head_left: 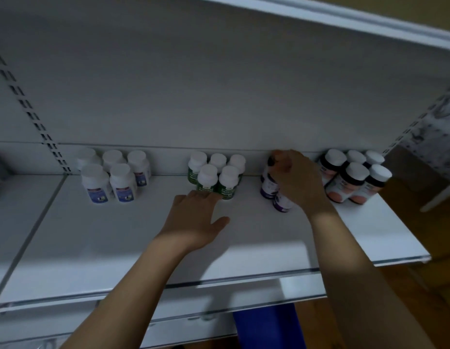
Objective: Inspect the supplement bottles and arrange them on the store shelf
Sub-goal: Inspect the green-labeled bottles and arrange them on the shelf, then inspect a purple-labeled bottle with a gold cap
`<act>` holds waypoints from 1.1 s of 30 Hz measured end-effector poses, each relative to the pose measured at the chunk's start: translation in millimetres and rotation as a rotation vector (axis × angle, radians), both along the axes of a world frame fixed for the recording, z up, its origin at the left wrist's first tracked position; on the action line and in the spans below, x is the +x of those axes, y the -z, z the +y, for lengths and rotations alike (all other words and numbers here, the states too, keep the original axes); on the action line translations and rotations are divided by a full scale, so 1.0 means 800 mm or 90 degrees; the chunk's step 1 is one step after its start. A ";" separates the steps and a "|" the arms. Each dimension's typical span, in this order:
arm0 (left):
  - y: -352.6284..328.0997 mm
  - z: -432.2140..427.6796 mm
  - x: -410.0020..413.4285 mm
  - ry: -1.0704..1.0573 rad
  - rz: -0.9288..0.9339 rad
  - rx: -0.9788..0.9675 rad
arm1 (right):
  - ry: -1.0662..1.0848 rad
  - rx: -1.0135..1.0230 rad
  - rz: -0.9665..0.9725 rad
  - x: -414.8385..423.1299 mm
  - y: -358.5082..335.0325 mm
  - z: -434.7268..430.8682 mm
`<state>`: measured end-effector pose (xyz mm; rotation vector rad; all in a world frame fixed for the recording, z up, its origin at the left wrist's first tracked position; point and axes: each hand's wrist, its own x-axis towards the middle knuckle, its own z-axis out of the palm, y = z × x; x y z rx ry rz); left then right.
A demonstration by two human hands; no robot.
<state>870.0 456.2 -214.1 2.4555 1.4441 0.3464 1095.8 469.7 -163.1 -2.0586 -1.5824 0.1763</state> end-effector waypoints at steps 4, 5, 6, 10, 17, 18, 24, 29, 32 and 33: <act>0.002 -0.005 0.035 -0.002 0.004 0.018 | 0.073 -0.028 0.071 0.049 0.006 -0.043; 0.004 -0.007 0.044 -0.006 0.006 0.013 | 0.085 -0.049 0.071 0.062 0.016 -0.047; 0.007 -0.010 0.053 -0.010 0.010 0.005 | 0.088 -0.067 0.066 0.071 0.026 -0.051; 0.018 -0.030 0.088 -0.027 0.027 -0.022 | 0.087 -0.117 0.126 0.085 0.065 -0.048; 0.022 -0.060 0.123 -0.068 0.040 0.067 | 0.126 -0.073 0.255 0.073 0.096 -0.025; 0.020 -0.063 0.125 -0.071 0.047 0.070 | 0.121 -0.063 0.259 0.073 0.100 -0.022; 0.007 -0.086 0.145 -0.115 0.023 0.056 | 0.010 -0.098 0.296 0.090 0.099 -0.044; -0.003 -0.121 0.181 -0.084 -0.117 -0.020 | -0.073 -0.122 0.494 0.112 0.084 -0.104; -0.010 -0.146 0.204 -0.041 -0.204 -0.085 | -0.135 -0.150 0.624 0.133 0.066 -0.134; -0.013 -0.153 0.211 -0.036 -0.238 -0.103 | -0.163 -0.158 0.662 0.141 0.059 -0.142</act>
